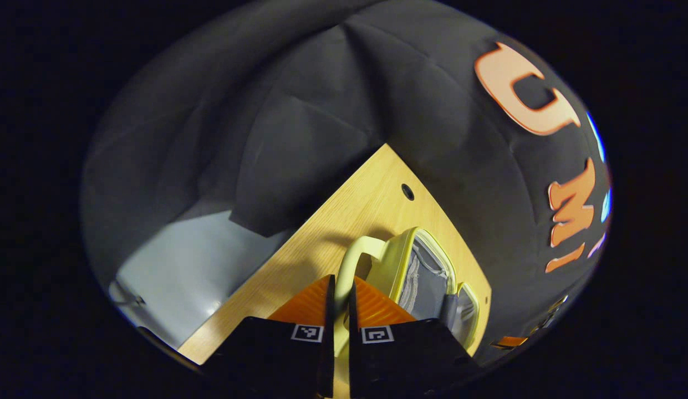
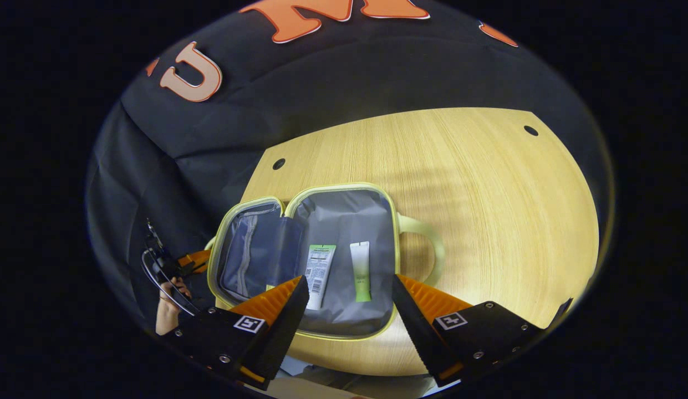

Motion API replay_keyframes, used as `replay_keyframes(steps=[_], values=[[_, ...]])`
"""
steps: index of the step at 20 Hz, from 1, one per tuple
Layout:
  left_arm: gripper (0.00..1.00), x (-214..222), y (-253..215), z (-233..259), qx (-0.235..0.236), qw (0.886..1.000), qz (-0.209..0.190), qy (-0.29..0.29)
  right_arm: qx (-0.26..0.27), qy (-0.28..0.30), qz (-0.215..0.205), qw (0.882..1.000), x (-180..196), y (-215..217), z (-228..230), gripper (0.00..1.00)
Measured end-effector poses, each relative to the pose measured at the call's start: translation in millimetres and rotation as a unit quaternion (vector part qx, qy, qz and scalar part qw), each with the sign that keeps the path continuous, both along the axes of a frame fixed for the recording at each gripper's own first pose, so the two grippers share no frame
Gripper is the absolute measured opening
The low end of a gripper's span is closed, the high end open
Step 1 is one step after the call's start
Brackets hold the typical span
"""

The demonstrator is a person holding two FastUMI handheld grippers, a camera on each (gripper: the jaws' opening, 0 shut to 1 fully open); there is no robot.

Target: First open the suitcase, pack the skin care products into it, and then close the suitcase.

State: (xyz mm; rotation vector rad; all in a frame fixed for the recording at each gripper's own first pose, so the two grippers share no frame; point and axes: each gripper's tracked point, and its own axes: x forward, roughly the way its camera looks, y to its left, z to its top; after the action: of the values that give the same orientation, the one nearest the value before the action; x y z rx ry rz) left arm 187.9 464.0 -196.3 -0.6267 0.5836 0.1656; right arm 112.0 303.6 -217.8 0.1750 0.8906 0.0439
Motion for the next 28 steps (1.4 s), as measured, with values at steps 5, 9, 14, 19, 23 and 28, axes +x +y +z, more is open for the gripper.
replay_keyframes(steps=[5, 9, 14, 19, 23, 28], values=[[0.11, -1.0, -47.1, 101.8, 0.119, 0.992, -0.034, -0.029, -0.007, -0.042, 0.002, 0.999, 7.7, -21.8, 26.0, 0.96], [0.1, -6.8, -114.3, 165.0, 0.194, 0.977, -0.07, -0.049, -0.033, -0.092, -0.002, 0.995, 14.4, -60.1, 56.2, 0.96], [0.1, -14.1, -220.3, 212.5, 0.261, 0.959, -0.097, -0.061, -0.08, -0.159, 0.003, 0.984, 12.3, -122.3, 100.5, 0.96], [0.1, -18.4, -338.4, 214.8, 0.306, 0.939, -0.144, -0.058, -0.078, -0.174, 0.014, 0.982, -9.2, -175.5, 120.4, 0.96], [0.11, -15.6, -420.5, 187.5, 0.306, 0.933, -0.183, -0.047, -0.083, -0.176, 0.011, 0.981, -27.8, -224.2, 128.0, 0.96], [0.11, -4.7, -508.4, 124.6, 0.306, 0.921, -0.239, -0.022, -0.097, -0.169, -0.009, 0.981, -51.2, -283.9, 127.0, 0.96]])
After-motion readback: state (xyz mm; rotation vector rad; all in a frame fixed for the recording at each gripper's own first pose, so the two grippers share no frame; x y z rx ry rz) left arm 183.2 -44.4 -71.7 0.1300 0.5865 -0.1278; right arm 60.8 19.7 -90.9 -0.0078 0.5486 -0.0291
